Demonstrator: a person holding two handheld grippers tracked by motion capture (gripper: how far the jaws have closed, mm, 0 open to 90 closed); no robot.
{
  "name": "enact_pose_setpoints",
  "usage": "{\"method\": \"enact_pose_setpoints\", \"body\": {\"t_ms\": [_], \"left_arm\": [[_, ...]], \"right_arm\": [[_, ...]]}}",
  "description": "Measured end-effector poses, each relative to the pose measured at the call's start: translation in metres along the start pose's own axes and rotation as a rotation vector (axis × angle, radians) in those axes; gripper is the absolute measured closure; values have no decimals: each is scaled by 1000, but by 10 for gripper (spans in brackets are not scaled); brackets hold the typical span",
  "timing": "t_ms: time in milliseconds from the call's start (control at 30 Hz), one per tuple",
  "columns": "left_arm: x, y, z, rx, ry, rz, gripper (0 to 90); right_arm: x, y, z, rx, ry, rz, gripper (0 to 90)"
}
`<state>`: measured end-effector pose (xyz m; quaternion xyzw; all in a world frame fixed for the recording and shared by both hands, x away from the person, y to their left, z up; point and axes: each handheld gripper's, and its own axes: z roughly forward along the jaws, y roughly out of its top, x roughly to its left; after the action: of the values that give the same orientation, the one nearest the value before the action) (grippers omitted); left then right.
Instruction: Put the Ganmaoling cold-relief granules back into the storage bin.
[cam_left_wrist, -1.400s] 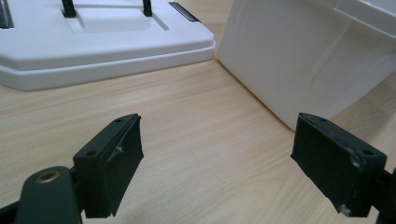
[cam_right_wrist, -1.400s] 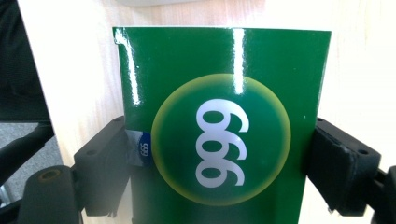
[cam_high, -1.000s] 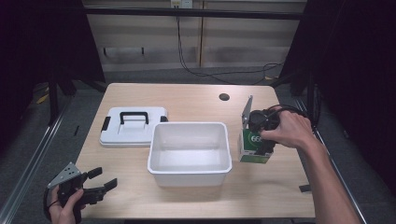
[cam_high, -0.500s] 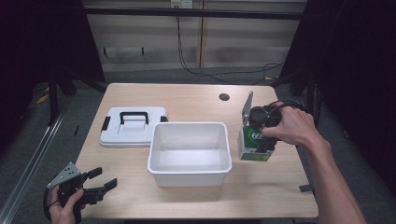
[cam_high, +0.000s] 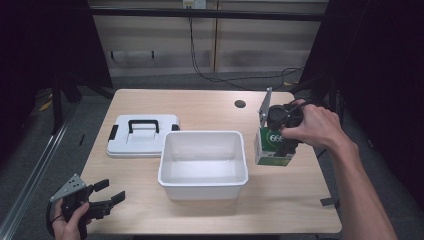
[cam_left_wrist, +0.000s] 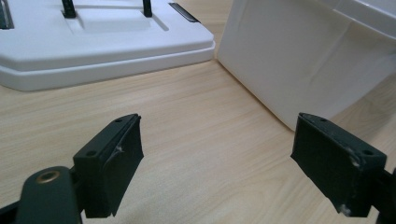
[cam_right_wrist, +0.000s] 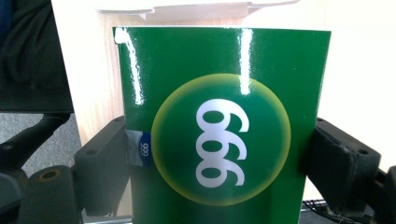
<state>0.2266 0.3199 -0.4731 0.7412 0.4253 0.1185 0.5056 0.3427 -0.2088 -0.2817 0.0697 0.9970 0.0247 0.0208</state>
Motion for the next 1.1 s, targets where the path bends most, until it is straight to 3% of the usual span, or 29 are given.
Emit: {"method": "enact_pose_setpoints", "body": {"t_ms": [500, 833, 900, 1100], "left_arm": [[-1, 0, 1, -2, -4, 0, 158], [-1, 0, 1, -1, -7, 1, 158], [-1, 0, 1, -2, -5, 2, 159], [-1, 0, 0, -3, -6, 4, 159]], "right_arm": [[0, 18, -29, -33, -17, -19, 163], [0, 50, -26, -24, -7, -71, 163], [1, 57, -27, -29, -25, -85, 163], [0, 73, -23, -27, -5, -98, 163]]}}
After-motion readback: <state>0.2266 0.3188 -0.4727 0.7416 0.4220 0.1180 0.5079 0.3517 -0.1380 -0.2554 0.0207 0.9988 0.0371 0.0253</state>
